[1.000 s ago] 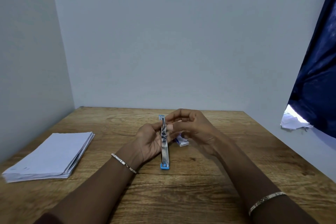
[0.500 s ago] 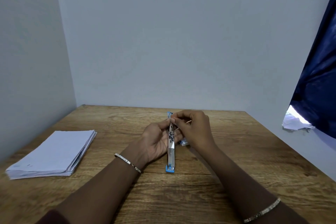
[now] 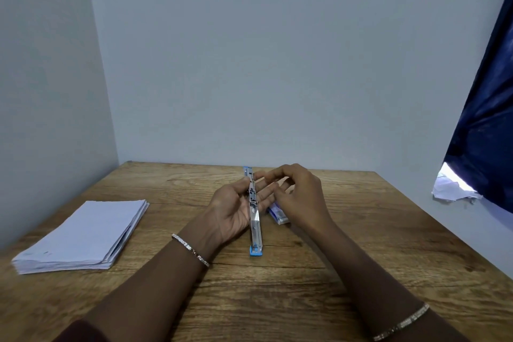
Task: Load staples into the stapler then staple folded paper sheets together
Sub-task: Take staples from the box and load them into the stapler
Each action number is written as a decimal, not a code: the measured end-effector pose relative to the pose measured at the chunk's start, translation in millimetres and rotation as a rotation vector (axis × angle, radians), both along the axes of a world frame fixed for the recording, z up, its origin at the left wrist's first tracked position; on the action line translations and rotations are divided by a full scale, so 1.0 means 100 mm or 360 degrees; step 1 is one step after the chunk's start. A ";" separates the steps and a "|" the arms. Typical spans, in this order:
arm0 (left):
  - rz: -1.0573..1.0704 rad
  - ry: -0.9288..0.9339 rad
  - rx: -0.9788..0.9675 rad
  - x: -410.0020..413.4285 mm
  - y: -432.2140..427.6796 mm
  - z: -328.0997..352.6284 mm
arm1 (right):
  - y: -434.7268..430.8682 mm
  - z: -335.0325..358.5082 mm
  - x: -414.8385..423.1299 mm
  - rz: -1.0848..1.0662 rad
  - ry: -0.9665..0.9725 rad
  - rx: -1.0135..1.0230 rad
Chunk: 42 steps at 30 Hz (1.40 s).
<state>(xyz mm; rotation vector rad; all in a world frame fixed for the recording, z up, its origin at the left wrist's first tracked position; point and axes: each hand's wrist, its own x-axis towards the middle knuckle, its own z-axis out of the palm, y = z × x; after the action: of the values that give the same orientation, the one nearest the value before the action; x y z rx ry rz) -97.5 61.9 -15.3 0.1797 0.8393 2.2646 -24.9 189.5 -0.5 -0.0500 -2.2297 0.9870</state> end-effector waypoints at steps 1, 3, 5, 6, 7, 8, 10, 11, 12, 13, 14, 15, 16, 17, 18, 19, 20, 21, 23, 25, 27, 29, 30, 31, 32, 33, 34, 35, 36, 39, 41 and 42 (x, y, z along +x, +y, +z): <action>0.0077 -0.0022 0.0012 -0.05 -0.02 0.00 | 0.00 0.00 0.01 0.0057 -0.0030 0.0088; 0.0232 -0.0045 0.0030 -0.14 -0.09 0.01 | -0.01 -0.03 0.02 0.0208 -0.0104 0.0311; 0.0346 -0.0074 0.0034 -0.20 -0.15 0.02 | -0.06 -0.09 0.01 0.0341 -0.0117 0.0521; 0.0384 -0.0100 0.0044 -0.21 -0.17 0.03 | -0.10 -0.11 0.00 0.0376 -0.0097 0.0596; 0.0405 -0.0130 0.0068 -0.21 -0.19 0.05 | -0.13 -0.13 -0.02 0.0393 -0.0067 0.0649; 0.0414 -0.0161 0.0092 -0.21 -0.20 0.07 | -0.15 -0.15 -0.04 0.0405 -0.0039 0.0680; 0.0404 -0.0191 0.0126 -0.20 -0.20 0.09 | -0.15 -0.15 -0.06 0.0444 0.0001 0.0687; 0.0399 -0.0187 0.0142 -0.19 -0.21 0.09 | -0.14 -0.15 -0.06 0.0471 0.0023 0.0654; 0.0394 -0.0181 0.0153 -0.19 -0.20 0.09 | -0.13 -0.14 -0.06 0.0494 0.0051 0.0582; 0.0383 -0.0164 0.0146 -0.18 -0.20 0.09 | -0.12 -0.13 -0.06 0.0506 0.0086 0.0476; 0.0370 -0.0130 0.0125 -0.17 -0.19 0.09 | -0.11 -0.12 -0.05 0.0500 0.0124 0.0359; 0.0351 -0.0089 0.0094 -0.15 -0.18 0.09 | -0.11 -0.11 -0.05 0.0477 0.0156 0.0251; 0.0336 -0.0061 0.0048 -0.12 -0.16 0.09 | -0.11 -0.11 -0.04 0.0453 0.0174 0.0155; 0.0327 -0.0041 0.0006 -0.10 -0.14 0.09 | -0.12 -0.11 -0.05 0.0439 0.0175 0.0064; 0.0316 -0.0018 -0.0026 -0.08 -0.13 0.08 | -0.12 -0.12 -0.05 0.0430 0.0160 -0.0021; 0.0294 0.0018 -0.0053 -0.06 -0.11 0.06 | -0.12 -0.13 -0.05 0.0414 0.0139 -0.0094; 0.0252 0.0068 -0.0085 -0.05 -0.09 0.04 | -0.11 -0.13 -0.06 0.0385 0.0124 -0.0153; 0.0207 0.0121 -0.0122 -0.05 -0.07 0.01 | -0.09 -0.14 -0.06 0.0349 0.0116 -0.0198; 0.0151 0.0250 -0.0183 0.00 -0.01 0.01 | -0.06 -0.14 -0.08 0.0289 0.0101 -0.0288; 0.0088 0.0388 -0.0199 0.06 0.01 0.04 | -0.04 -0.14 -0.10 0.0296 0.0060 -0.0423; 0.0041 0.0485 -0.0193 0.11 0.00 0.08 | -0.02 -0.16 -0.13 0.0409 -0.0013 -0.0650; 0.0031 0.0570 -0.0221 0.14 -0.05 0.13 | 0.02 -0.18 -0.15 0.0640 -0.0089 -0.0931; 0.0034 0.0617 -0.0246 0.16 -0.07 0.15 | 0.03 -0.19 -0.16 0.0747 -0.0126 -0.0996; 0.0045 0.0670 -0.0290 0.18 -0.09 0.17 | 0.03 -0.19 -0.15 0.0794 -0.0149 -0.0964; 0.0064 0.0735 -0.0350 0.19 -0.09 0.18 | 0.04 -0.18 -0.15 0.0777 -0.0155 -0.0860; 0.0095 0.0799 -0.0407 0.20 -0.10 0.18 | 0.03 -0.19 -0.14 0.0726 -0.0150 -0.0732; 0.0151 0.0866 -0.0451 0.21 -0.09 0.18 | 0.03 -0.18 -0.14 0.0656 -0.0137 -0.0612; 0.0223 0.0953 -0.0486 0.22 -0.09 0.18 | 0.03 -0.18 -0.14 0.0580 -0.0120 -0.0514; 0.0295 0.1063 -0.0519 0.22 -0.09 0.19 | 0.03 -0.17 -0.14 0.0513 -0.0093 -0.0447; 0.0422 0.1366 -0.0558 0.23 -0.12 0.21 | 0.04 -0.14 -0.13 0.0387 0.0012 -0.0315; 0.0484 0.1515 -0.0595 0.20 -0.12 0.19 | 0.06 -0.14 -0.11 0.0326 0.0061 -0.0158; 0.0505 0.1562 -0.0612 0.19 -0.12 0.18 | 0.06 -0.14 -0.10 0.0302 0.0082 -0.0076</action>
<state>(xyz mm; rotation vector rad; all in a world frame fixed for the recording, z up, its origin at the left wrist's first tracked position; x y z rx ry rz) -78.1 49.6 3.1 1.0916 1.8845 2.1812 -34.4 195.3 -14.3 0.1666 -2.1936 1.1302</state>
